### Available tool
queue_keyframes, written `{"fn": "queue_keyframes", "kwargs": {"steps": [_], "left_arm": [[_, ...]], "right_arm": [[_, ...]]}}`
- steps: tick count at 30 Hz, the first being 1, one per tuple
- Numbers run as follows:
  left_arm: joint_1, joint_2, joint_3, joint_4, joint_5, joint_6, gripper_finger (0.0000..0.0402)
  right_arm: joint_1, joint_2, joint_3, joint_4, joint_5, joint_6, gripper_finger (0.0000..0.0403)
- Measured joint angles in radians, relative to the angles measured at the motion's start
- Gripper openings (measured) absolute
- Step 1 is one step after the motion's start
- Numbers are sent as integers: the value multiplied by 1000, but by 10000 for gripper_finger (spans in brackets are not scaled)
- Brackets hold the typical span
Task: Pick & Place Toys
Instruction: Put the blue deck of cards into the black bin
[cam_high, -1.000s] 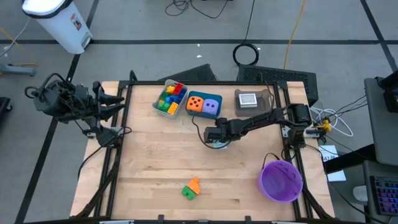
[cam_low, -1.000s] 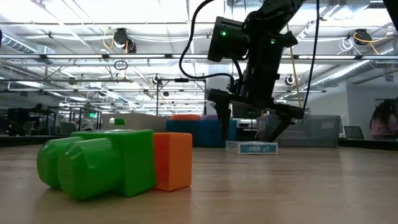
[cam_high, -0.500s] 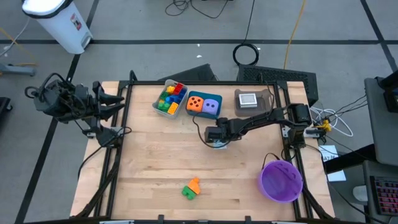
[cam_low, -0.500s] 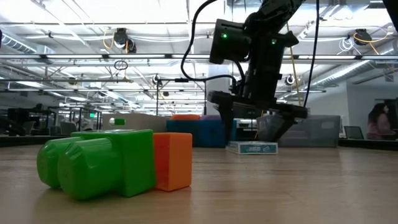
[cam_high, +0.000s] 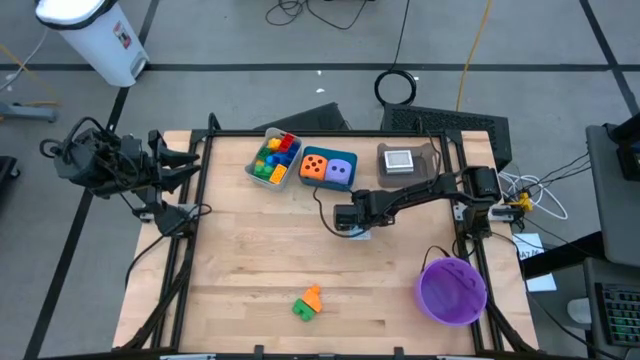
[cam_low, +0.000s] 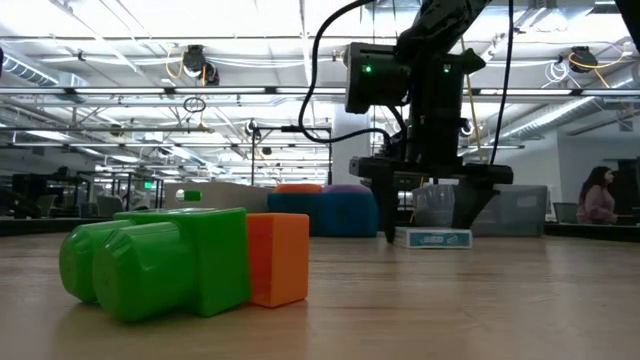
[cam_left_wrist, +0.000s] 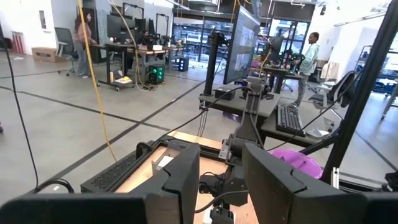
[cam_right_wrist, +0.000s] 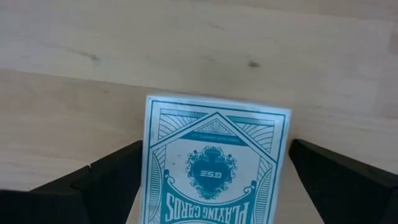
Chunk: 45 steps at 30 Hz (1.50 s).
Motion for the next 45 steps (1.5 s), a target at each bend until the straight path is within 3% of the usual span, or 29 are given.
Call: {"fn": "queue_keyframes", "kwargs": {"steps": [9, 19, 28, 35, 45], "left_arm": [[0, 0, 0, 0, 0, -4, 127], [0, 9, 0, -27, 6, 3, 127], [0, 8, 0, -27, 1, 5, 127], [0, 8, 0, -27, 0, 10, 127], [0, 8, 0, -26, 0, 10, 127]], "right_arm": [[0, 0, -1, -42, -22, 3, 389], [0, 0, -2, -53, -21, 26, 307], [-6, -30, -5, -99, -27, 19, 317], [-34, -141, -5, -151, -12, -16, 308], [-131, -399, -3, -158, 63, -91, 309]]}}
